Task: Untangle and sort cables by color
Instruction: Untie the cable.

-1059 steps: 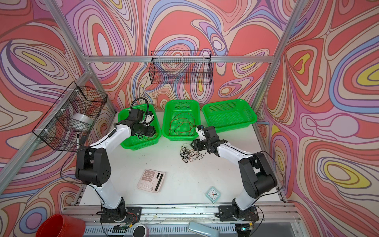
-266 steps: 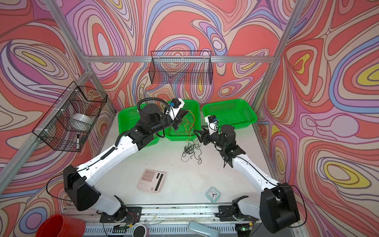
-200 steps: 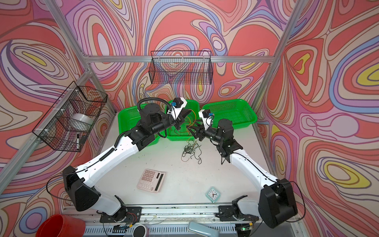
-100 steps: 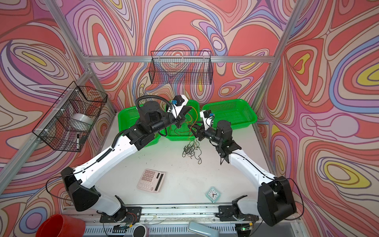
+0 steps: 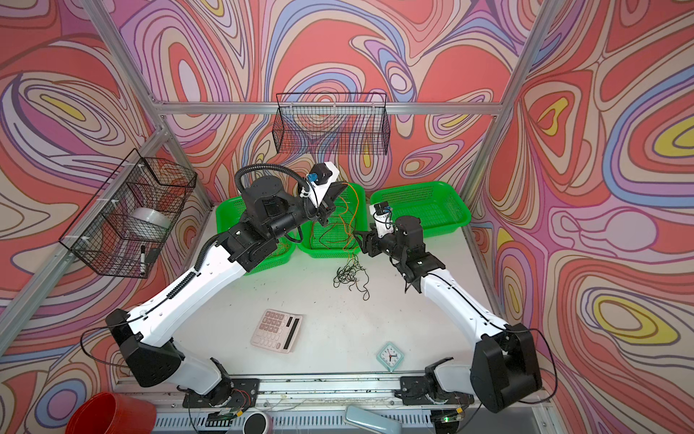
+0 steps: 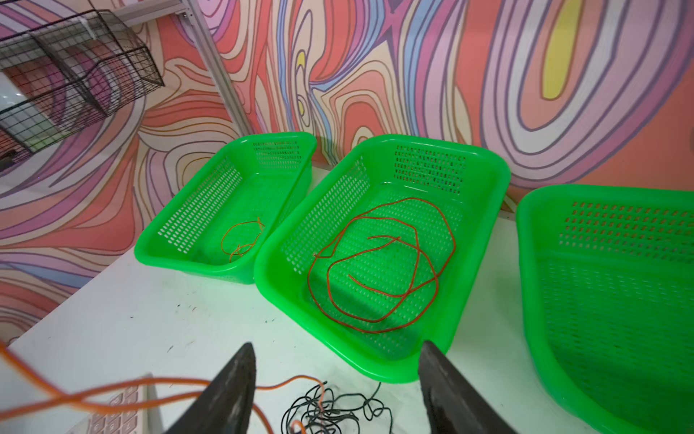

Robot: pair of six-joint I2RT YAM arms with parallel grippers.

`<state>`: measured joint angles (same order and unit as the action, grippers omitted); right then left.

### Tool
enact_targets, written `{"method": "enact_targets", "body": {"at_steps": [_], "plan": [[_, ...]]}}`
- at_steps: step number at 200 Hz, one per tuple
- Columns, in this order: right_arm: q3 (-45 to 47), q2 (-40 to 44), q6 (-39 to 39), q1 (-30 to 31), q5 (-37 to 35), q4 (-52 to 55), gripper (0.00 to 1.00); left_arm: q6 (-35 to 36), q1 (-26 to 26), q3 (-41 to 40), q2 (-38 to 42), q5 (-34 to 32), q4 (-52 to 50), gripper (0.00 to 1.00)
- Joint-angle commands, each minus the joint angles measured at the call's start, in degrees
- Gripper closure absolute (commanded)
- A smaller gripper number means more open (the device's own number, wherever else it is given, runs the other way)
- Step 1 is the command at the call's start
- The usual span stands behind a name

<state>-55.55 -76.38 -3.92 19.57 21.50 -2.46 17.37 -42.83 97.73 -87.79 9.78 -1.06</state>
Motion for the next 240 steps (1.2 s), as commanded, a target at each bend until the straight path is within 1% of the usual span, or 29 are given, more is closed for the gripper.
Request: {"method": "enact_targets", "body": {"at_steps": [1, 25, 66, 93, 129, 159, 170, 179, 196, 197, 206, 220, 240], "plan": [[2.13, -3.34, -1.96, 0.02, 8.36, -2.98, 0.31, -0.29, -0.32, 2.48, 0.19, 0.31, 0.90, 1.00], [2.28, -7.52, -5.06, -0.04, 9.69, -5.14, 0.36, -0.70, -0.67, 4.05, -0.30, 0.50, 1.27, 1.00], [3.56, -15.45, -12.23, -0.01, 13.30, -12.47, 0.51, 0.52, -0.90, 8.79, -1.81, 0.09, -0.49, 1.00], [5.39, -19.67, -16.29, 0.01, 13.56, -17.12, 0.59, 1.93, -0.94, 12.61, -3.32, -1.13, -1.81, 1.00], [7.98, -24.00, -17.92, -0.02, 10.67, -17.78, 0.65, 4.65, -0.94, 18.50, -5.47, -3.07, -3.26, 1.00], [9.47, -23.84, -16.40, -0.01, 6.99, -16.05, 0.68, 6.55, -0.94, 22.61, -7.25, -4.18, -4.60, 1.00], [9.17, -22.88, -14.95, -0.02, 5.15, -13.37, 0.68, 6.97, -0.94, 23.49, -7.65, -4.64, -4.58, 1.00], [9.49, -20.56, -13.38, -0.10, 4.38, -12.75, 0.64, 7.36, -0.94, 23.97, -7.91, -4.85, -4.61, 1.00], [15.57, -11.75, -11.48, -0.06, 3.53, -22.56, 0.50, 7.79, -0.94, 24.08, -7.92, -5.41, -4.69, 1.00], [15.96, -11.50, -11.34, -0.01, 3.53, -23.06, 0.48, 7.87, -0.94, 24.08, -7.92, -5.40, -4.72, 1.00], [17.98, -7.28, -9.43, -0.05, 1.78, -24.94, 0.42, 7.98, -0.94, 24.00, -8.01, -5.69, -4.81, 1.00], [17.36, -3.47, -4.97, -0.04, 2.08, -21.05, 0.37, 7.87, -0.93, 23.67, -8.12, -5.74, -4.92, 1.00], [15.44, 0.59, -1.32, -0.06, 7.10, -15.82, 0.32, 7.60, -0.94, 23.30, -8.32, -5.20, -4.93, 1.00]]}}
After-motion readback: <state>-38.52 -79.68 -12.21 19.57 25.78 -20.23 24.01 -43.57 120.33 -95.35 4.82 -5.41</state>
